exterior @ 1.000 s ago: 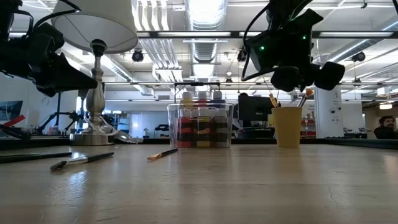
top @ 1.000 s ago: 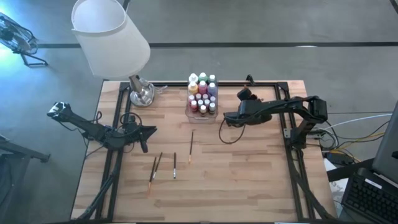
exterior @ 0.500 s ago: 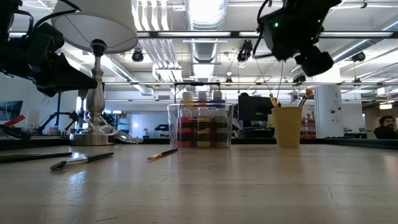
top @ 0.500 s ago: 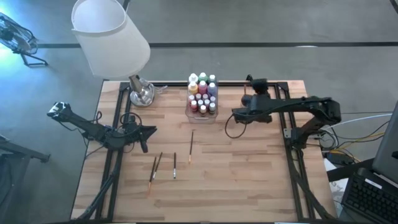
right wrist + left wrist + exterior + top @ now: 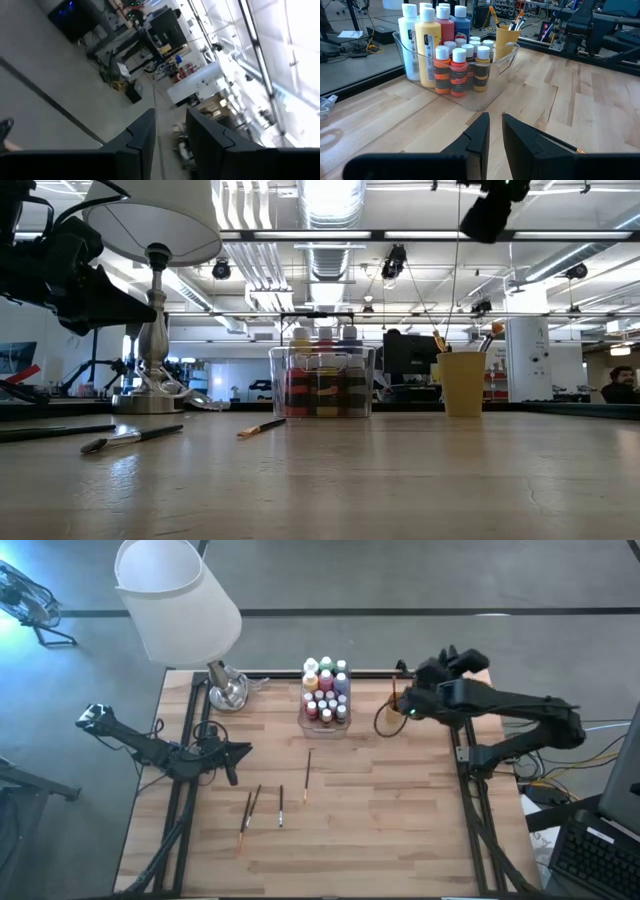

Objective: Pick & Place Paint Supplies
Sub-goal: Put the gold paint brush into the cup

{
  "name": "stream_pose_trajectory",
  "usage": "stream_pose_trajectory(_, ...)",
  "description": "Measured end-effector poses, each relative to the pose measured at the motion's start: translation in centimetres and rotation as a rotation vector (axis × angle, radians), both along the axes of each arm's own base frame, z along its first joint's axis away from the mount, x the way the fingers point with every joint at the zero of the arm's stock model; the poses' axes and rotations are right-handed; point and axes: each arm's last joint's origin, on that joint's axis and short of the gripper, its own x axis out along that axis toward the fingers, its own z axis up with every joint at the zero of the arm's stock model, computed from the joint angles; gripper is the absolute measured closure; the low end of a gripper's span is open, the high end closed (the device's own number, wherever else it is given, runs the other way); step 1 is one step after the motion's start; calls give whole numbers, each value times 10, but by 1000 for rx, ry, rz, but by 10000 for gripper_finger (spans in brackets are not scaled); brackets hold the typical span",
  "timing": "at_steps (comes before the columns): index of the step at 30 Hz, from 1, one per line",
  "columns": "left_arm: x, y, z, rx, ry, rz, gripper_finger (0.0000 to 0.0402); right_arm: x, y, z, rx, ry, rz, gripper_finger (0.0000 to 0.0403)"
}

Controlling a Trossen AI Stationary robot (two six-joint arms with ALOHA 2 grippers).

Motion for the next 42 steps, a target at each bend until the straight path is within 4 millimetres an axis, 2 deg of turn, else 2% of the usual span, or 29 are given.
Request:
stream_pose_trajectory(6,0,0,0,0,0,0,344,-10,2,33,-15,-140,8,287)
stream_pose_trajectory(12,0,0,0,0,0,0,346,-5,2,56,131,-238,145,269)
stream_pose_trajectory(15,0,0,0,0,0,0,344,6,1,64,201,-272,280,262)
stream_pose_trajectory(23,0,0,0,0,0,0,345,37,5,81,334,-434,791,250)
stream_pose_trajectory(28,0,0,0,0,0,0,345,55,8,81,414,-486,1034,257)
stream_pose_trajectory(31,0,0,0,0,0,0,346,65,8,77,452,-490,1104,267)
stream_pose_trajectory(36,0,0,0,0,0,0,344,81,6,63,506,-460,1089,284)
stream_pose_trajectory(42,0,0,0,0,0,0,345,86,5,26,724,-251,955,299)
